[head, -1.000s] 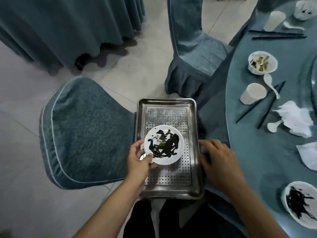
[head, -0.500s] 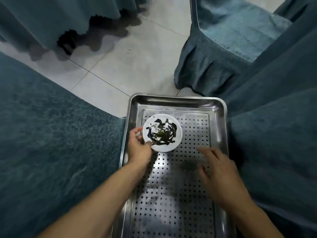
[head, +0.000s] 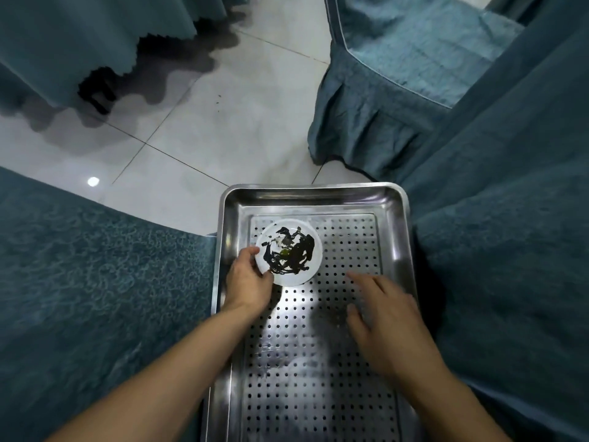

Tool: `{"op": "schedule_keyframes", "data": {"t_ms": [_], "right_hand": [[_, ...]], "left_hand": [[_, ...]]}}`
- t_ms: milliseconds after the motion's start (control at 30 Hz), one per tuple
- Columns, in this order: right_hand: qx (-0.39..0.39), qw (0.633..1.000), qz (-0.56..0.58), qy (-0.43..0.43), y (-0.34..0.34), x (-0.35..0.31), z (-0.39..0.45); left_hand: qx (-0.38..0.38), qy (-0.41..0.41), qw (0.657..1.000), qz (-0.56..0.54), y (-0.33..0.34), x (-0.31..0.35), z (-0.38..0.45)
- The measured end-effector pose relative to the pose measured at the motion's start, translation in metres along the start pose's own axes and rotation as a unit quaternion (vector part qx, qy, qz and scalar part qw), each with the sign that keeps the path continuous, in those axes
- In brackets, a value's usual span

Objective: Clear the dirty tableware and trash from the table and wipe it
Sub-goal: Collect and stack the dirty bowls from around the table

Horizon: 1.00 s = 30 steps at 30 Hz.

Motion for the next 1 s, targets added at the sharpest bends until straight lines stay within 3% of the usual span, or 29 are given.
{"op": "schedule_keyframes", "data": {"t_ms": [167,400,700,1000], "right_hand": [[0.018,1.000,-0.015,-0.010,-0.026,-0.026,-0.015],[0.098,0.994,-0.036,-0.037,-0.080,-0.081,-0.080],[0.188,0.982,-0.029,-0.020,-0.155,-0.126,-0.179],[0.304,0.951,-0.034,0.047,-0.223,-0.124,-0.281]], "left_hand": [[-0.028,0.185,0.972,0.141,-0.030,0.051,-0.066],[0.009,0.288,0.915,0.281,-0.099,0.116,-0.177],[0.010,0.387,0.869,0.308,-0.154,0.190,-0.297],[-0.001,0.504,0.807,0.309,-0.155,0.244,-0.397]]}}
Point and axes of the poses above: each hand's wrist, its own z-axis towards the middle knuckle, its own y-axis out of the palm, x = y × z, the point moved 8 cm from there along z, towards the middle knuckle, and after that the axes turned 15 degrees about z, right-handed, at the moved point
